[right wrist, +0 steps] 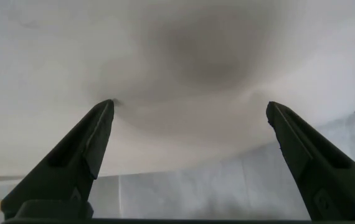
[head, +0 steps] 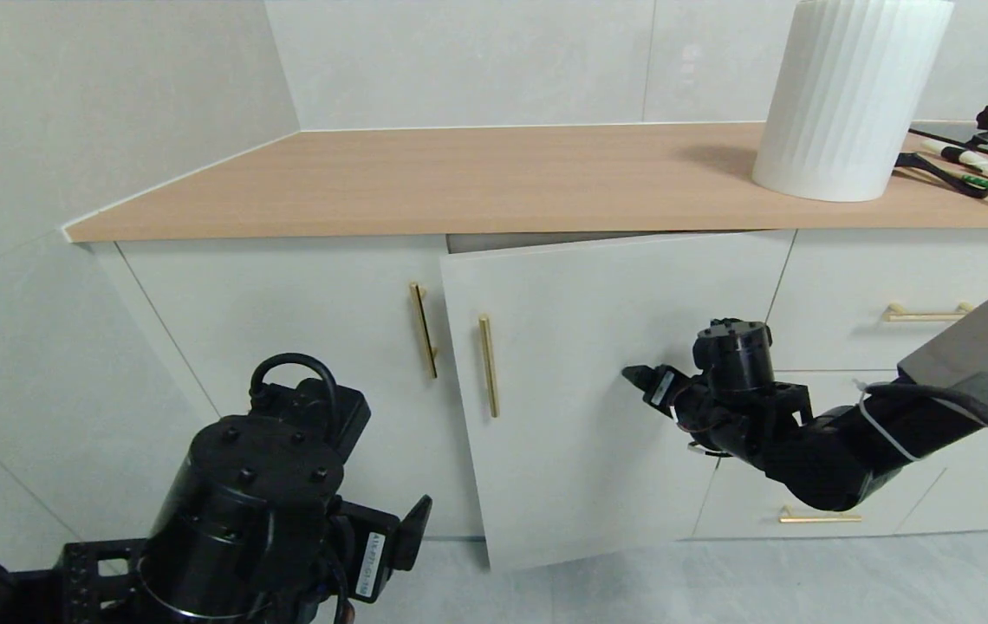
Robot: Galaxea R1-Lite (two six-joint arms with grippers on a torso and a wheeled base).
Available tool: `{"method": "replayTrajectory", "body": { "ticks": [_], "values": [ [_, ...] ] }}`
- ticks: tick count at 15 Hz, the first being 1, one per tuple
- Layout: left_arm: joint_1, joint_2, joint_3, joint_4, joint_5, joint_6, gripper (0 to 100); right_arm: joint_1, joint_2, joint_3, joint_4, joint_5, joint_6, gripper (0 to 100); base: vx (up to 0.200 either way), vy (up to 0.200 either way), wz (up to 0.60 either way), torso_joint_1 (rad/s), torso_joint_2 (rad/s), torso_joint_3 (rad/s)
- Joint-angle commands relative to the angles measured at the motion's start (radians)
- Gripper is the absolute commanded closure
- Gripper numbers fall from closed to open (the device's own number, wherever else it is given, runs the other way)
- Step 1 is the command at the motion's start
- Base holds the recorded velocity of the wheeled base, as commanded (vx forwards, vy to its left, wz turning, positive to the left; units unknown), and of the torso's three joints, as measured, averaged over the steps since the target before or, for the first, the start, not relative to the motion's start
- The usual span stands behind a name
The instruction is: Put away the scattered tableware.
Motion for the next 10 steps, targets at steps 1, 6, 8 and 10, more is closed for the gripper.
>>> {"method": "replayTrajectory", "body": {
  "ticks": [1, 6, 8, 10],
  "values": [
    [0.0, 0.003, 0.002, 0.001, 0.0, 0.0, 0, -0.005, 0.033, -0.014, -0.008, -0.002, 0.007, 0, 0.0, 0.0, 0.0, 0.0, 0.0, 0.0],
    [0.0, 0.003, 0.005, -0.001, 0.0, 0.006, 0, -0.032, 0.07, -0.095, -0.006, -0.09, 0.046, 0, 0.0, 0.0, 0.0, 0.0, 0.0, 0.0],
    [0.0, 0.001, 0.006, -0.001, 0.0, 0.011, 0, -0.048, 0.079, -0.121, -0.005, -0.122, 0.046, 0, 0.0, 0.0, 0.0, 0.0, 0.0, 0.0],
    [0.0, 0.001, 0.006, -0.001, 0.0, 0.011, 0, -0.048, 0.079, -0.123, -0.005, -0.125, 0.047, 0, 0.0, 0.0, 0.0, 0.0, 0.0, 0.0]
  ]
}}
